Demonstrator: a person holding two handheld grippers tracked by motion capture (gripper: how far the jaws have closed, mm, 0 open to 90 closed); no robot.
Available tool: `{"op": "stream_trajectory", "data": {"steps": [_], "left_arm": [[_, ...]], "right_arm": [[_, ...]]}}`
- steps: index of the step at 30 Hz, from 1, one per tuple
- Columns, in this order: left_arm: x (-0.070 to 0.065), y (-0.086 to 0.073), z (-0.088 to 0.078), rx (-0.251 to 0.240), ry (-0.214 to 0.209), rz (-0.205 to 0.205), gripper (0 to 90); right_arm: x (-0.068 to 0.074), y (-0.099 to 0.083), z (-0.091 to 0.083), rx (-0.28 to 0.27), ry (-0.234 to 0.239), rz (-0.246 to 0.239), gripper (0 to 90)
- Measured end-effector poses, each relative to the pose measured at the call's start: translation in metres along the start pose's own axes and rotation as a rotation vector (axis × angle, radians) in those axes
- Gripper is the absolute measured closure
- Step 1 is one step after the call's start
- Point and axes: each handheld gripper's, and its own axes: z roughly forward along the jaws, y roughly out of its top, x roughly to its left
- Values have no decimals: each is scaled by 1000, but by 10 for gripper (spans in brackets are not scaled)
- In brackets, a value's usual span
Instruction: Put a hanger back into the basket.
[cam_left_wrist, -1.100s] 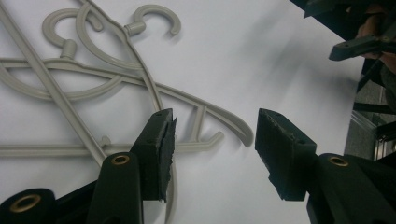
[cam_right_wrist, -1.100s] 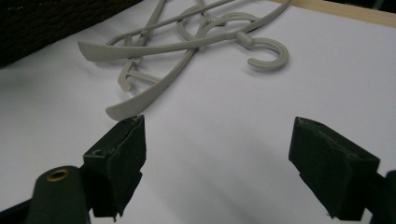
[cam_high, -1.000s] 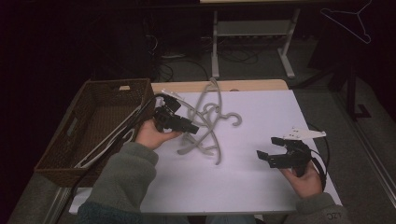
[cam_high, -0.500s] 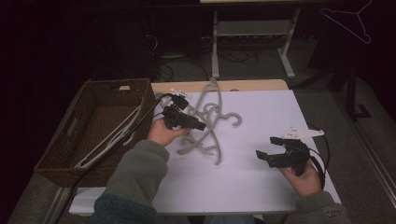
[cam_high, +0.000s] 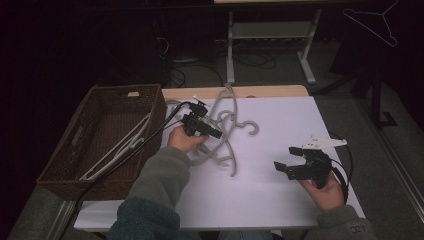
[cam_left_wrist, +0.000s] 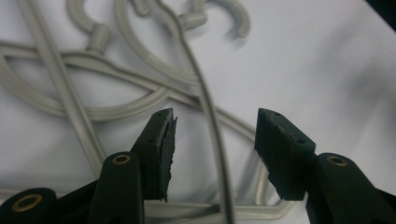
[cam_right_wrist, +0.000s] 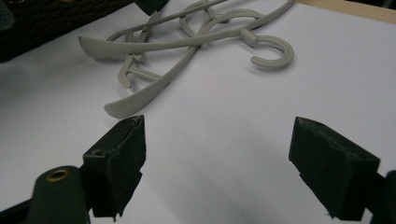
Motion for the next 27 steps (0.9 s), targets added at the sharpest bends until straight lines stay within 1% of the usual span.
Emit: {"op": "stream_trajectory", "data": {"steps": [2, 3, 5, 7, 9, 11, 14, 15, 16, 17, 18, 26, 27], "left_arm": [[-1, -1, 6, 10, -5, 4, 485], [-3, -1, 9, 3, -11, -14, 489], [-4, 0, 14, 19, -16, -4, 499], [-7, 1, 20, 23, -21, -6, 510], [-10, 2, 26, 37, -15, 8, 528], [-11, 2, 31, 55, 3, 15, 541], [-10, 0, 36, 71, 17, -1, 573], [-9, -1, 37, 85, 31, 3, 586], [-9, -2, 39, 95, 31, -1, 597], [-8, -3, 40, 99, 22, -4, 614], [-8, -4, 41, 106, 29, -2, 628], [-7, -6, 45, 129, 10, -15, 707], [-7, -6, 46, 131, 8, -13, 727]], "right_arm": [[0, 0, -1, -7, 0, 0, 181], [-1, 0, -1, -8, 1, 1, 181], [-1, 0, -1, -6, 2, -1, 181], [0, 0, -2, -5, 3, 3, 181], [0, 0, -3, -11, 4, 3, 181], [0, -1, -4, -13, 1, 3, 181], [-1, -2, -6, -13, -3, 9, 181], [-1, -2, -7, -16, -5, 8, 181], [-1, -2, -8, -15, -7, 7, 181], [-1, -3, -8, -16, -8, 9, 181], [-1, -3, -8, -16, -9, 11, 181], [-1, -3, -8, -11, -9, 7, 181], [-1, -3, -8, -10, -10, 7, 181]]}}
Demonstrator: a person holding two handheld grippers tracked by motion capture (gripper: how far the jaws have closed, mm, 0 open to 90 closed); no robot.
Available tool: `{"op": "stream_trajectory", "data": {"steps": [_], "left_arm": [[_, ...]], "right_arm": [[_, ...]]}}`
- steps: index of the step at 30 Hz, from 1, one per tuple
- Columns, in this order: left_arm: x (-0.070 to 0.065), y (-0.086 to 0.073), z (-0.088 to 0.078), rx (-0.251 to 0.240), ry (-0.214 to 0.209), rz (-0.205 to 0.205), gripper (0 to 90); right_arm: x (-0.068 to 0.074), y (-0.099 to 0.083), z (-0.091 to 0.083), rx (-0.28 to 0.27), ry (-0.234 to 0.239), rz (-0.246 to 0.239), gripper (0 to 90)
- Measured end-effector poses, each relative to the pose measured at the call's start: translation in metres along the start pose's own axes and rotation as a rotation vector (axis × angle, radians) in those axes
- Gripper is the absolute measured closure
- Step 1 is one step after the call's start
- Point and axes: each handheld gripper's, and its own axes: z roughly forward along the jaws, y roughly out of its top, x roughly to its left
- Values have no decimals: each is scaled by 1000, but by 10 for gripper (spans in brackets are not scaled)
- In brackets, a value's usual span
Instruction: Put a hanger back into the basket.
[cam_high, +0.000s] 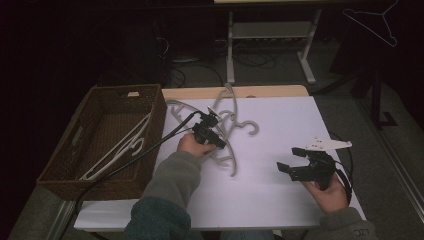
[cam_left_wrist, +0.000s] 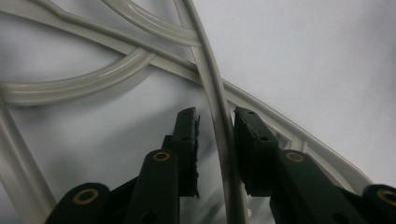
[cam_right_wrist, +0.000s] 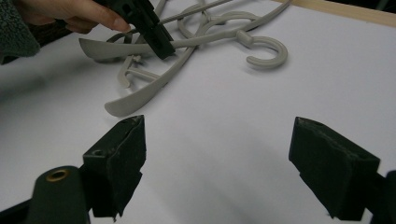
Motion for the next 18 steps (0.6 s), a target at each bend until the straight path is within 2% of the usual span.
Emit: {"op": "stream_trajectory", "data": {"steps": [3, 8, 10, 18], "left_arm": [[-1, 0, 0, 8, -1, 3, 781], [0, 0, -3, 33, 22, 2, 806], [0, 0, -4, 41, 20, 5, 819], [-7, 2, -11, -1, -11, -6, 822]], "right_arm": [[0, 0, 0, 1, 1, 5, 181], [0, 0, 0, -1, 2, 0, 181], [0, 1, 1, -1, 2, 1, 181], [0, 1, -2, -8, -1, 0, 181]]}}
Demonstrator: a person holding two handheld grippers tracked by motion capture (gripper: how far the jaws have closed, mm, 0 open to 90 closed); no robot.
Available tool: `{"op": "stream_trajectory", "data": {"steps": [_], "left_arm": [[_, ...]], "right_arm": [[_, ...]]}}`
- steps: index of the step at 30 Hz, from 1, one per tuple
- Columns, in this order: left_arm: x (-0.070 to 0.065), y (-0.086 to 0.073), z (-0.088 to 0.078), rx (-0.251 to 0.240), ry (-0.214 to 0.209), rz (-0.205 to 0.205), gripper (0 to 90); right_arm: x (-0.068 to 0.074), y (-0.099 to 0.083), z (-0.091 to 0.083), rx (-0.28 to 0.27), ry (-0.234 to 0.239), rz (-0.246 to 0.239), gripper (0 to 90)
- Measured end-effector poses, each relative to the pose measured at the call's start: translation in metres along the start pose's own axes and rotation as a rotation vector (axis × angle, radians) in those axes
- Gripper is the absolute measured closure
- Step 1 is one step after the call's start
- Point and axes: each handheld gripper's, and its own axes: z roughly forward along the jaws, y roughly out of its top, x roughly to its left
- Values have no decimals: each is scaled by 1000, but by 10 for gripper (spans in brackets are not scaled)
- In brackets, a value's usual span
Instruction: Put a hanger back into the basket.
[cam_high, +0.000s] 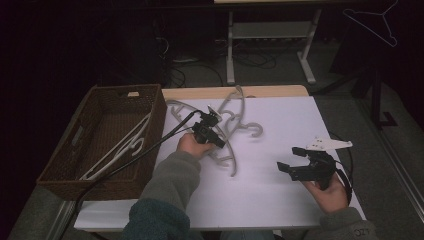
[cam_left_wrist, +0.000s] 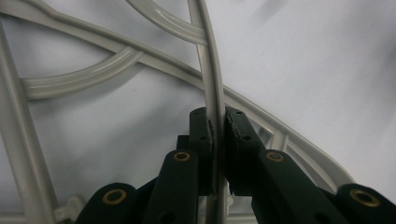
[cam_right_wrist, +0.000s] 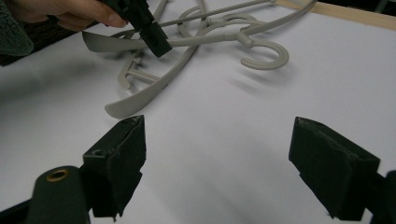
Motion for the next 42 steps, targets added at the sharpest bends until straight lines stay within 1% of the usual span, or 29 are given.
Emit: {"op": "stream_trajectory", "data": {"steps": [1, 3, 5, 8, 10, 11, 12, 14, 17, 19, 20, 21, 22, 25, 26, 29, 30, 32, 34, 35, 38, 42], "left_arm": [[0, 0, -2, -3, -2, 5, 822], [0, 0, -6, -17, -14, -3, 823], [-1, 1, -10, -18, -15, 4, 823], [0, 0, -14, -26, -37, 3, 823], [0, 0, -17, -30, -39, 4, 824], [0, -1, -19, -38, -48, -4, 823], [1, -1, -21, -41, -51, -2, 823], [2, -1, -25, -52, -64, -12, 824], [1, -1, -30, -45, -64, 5, 824], [0, 0, -32, -54, -73, 0, 824], [0, 0, -33, -55, -77, 3, 824], [-1, 0, -33, -59, -83, -3, 824], [-1, 0, -34, -61, -87, 2, 824], [-3, 1, -36, -69, -94, -2, 824], [-3, 1, -37, -65, -93, 6, 824], [-4, 1, -40, -71, -101, 2, 825], [-4, 1, -42, -70, -104, 8, 824], [-3, 0, -44, -87, -121, -10, 824], [-2, -1, -47, -92, -122, -9, 824], [-2, -1, -48, -94, -120, -18, 825], [0, -3, -53, -99, -127, -25, 825], [-2, -4, -61, -98, -125, -19, 825]], "right_arm": [[0, 0, -1, -2, 0, -2, 181], [-1, 0, -1, -2, 1, 1, 181], [-1, -1, -1, -1, -1, 0, 181], [-1, -1, -1, 1, -2, 0, 181], [-1, -1, -1, 3, -4, 3, 181], [-1, -1, -1, 2, -4, 6, 181], [-1, -1, -1, 1, -4, 8, 181], [-2, -1, -1, 1, -5, 7, 181], [-1, -1, 0, 2, -5, 9, 180], [-1, -1, 0, 3, -5, 8, 181], [-1, -1, 0, 3, -5, 8, 181], [-1, -1, 0, 3, -5, 8, 181], [-1, -1, 0, 2, -5, 9, 180], [-2, -1, -1, 0, -6, 7, 181], [-2, -1, -1, -2, -6, 8, 181], [-2, -1, -2, -2, -6, 8, 181], [-2, -1, -2, -3, -7, 7, 181], [-2, -1, -2, -2, -8, 9, 180], [-2, -1, -2, -3, -9, 9, 181], [-3, -1, -2, -3, -9, 7, 181], [-2, -1, -2, -3, -9, 7, 181], [-3, -1, -1, -3, -9, 7, 180]]}}
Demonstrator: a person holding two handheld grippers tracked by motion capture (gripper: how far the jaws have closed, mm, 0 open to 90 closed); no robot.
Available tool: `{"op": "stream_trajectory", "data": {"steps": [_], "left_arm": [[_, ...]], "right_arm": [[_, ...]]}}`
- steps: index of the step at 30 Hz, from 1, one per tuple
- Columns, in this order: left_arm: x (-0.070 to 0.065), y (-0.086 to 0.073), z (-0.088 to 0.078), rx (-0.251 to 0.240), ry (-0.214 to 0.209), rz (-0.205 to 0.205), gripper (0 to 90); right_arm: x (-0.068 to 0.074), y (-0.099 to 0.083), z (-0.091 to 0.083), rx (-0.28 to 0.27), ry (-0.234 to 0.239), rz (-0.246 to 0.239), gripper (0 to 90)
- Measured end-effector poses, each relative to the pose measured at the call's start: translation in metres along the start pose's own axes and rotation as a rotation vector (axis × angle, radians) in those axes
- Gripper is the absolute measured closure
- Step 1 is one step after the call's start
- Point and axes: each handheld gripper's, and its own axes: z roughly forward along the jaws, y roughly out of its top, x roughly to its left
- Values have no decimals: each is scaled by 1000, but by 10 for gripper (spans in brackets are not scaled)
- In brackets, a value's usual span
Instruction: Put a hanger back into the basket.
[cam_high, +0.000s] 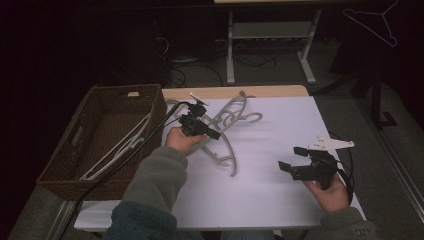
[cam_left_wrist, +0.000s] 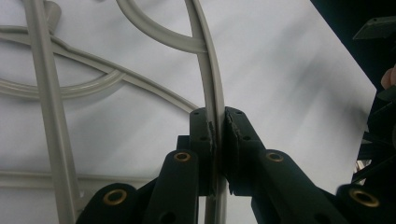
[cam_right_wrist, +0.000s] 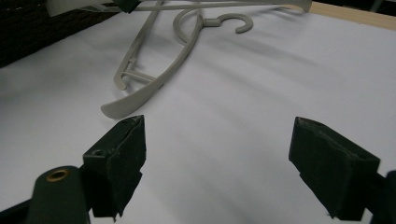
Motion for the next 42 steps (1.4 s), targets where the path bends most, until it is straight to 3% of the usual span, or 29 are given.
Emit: {"op": "stream_trajectory", "data": {"steps": [13, 22, 31, 42], "left_arm": [[-15, 2, -48, -45, 10, 45, 825], [-23, -3, -88, -65, 45, 62, 825], [-24, -15, -125, -97, 64, 63, 825], [-14, -41, -172, -125, 105, 45, 825]], "right_arm": [[0, 0, 0, -1, -3, 1, 180], [0, 1, 2, 7, -5, -2, 180], [1, 1, 3, 10, -6, -4, 179], [2, 1, 5, 23, -10, -6, 178]]}}
